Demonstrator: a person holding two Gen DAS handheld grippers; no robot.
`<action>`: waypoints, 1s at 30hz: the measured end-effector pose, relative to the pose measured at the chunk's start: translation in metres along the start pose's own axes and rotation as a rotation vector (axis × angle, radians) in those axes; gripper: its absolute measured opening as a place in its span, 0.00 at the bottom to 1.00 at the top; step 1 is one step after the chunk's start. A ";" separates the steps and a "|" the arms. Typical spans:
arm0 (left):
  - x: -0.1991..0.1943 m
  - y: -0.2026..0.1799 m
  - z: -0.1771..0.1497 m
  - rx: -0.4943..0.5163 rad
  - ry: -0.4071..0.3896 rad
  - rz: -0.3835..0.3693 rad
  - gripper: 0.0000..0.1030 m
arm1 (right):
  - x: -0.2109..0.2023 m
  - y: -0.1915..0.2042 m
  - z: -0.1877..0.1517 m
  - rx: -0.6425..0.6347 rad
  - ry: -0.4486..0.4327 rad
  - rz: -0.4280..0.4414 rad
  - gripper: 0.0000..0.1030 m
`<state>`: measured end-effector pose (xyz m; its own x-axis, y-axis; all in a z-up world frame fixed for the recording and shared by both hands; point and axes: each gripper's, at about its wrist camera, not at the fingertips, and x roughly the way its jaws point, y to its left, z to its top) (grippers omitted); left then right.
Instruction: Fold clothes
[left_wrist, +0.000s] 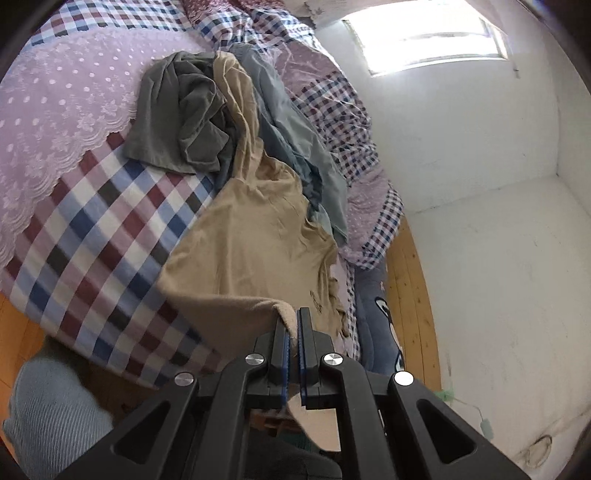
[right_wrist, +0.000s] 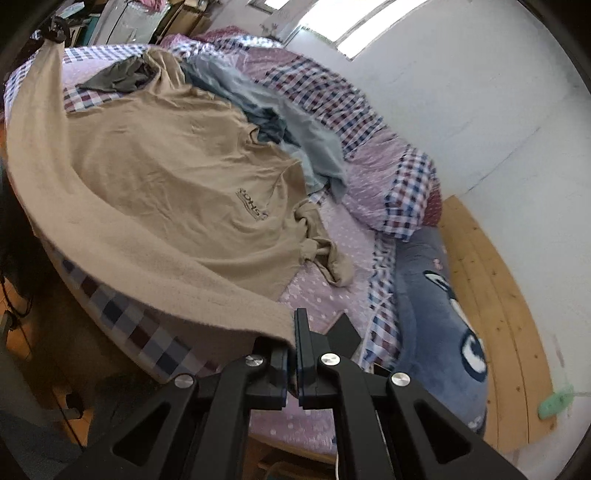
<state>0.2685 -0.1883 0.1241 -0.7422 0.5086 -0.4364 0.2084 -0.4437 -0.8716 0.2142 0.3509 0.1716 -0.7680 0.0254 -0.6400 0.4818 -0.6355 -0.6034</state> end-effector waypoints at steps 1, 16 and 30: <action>0.009 0.001 0.007 -0.006 -0.002 0.008 0.02 | 0.014 -0.002 0.005 -0.003 0.010 0.012 0.00; 0.148 0.050 0.112 0.000 -0.013 0.202 0.02 | 0.224 -0.021 0.047 -0.033 0.195 0.091 0.03; 0.139 0.094 0.124 -0.005 -0.161 0.168 0.58 | 0.247 -0.090 -0.011 0.504 0.365 0.186 0.80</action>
